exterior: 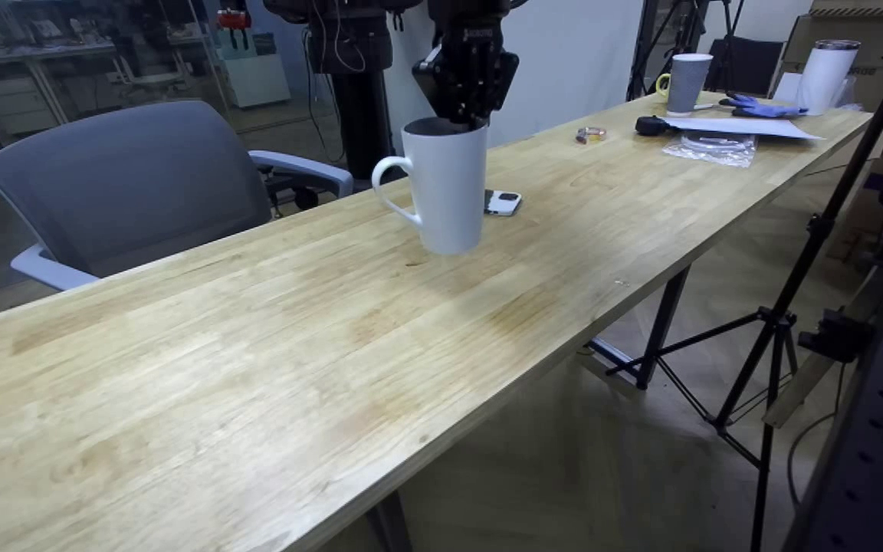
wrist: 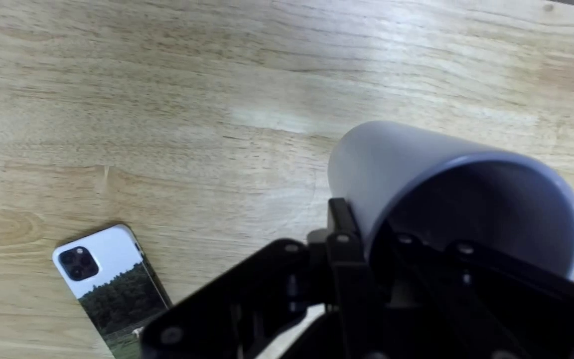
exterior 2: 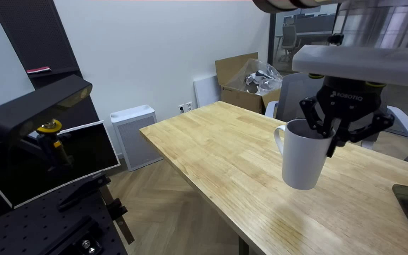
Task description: Move the mug forward
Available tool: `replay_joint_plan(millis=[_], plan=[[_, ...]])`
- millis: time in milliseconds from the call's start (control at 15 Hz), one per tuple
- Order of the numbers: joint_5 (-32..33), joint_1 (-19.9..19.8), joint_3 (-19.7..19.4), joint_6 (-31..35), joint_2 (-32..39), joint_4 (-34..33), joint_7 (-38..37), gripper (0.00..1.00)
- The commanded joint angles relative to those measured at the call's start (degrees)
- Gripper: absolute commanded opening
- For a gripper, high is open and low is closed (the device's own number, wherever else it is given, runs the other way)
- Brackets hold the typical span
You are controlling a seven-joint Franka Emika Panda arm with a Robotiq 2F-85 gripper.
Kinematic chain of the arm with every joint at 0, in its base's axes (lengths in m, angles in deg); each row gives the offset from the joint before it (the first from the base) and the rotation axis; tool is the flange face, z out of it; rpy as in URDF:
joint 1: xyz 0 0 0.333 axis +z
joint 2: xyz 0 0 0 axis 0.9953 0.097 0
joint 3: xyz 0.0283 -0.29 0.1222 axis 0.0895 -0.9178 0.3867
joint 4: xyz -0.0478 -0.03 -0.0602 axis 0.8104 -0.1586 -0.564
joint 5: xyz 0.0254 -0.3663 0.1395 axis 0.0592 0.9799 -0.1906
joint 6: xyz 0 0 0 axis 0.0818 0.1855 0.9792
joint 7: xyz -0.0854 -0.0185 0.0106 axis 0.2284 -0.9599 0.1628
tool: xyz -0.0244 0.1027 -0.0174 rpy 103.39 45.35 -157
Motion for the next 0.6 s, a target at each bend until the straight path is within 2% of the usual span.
replay_joint_plan(millis=[0, 533], plan=[[-1.1, 0.7, 0.7, 0.6, -0.6, 0.8, 0.7, 0.02], [0.7, 2.3, 0.9, 1.5, 2.1, -0.3, -0.5, 0.02]])
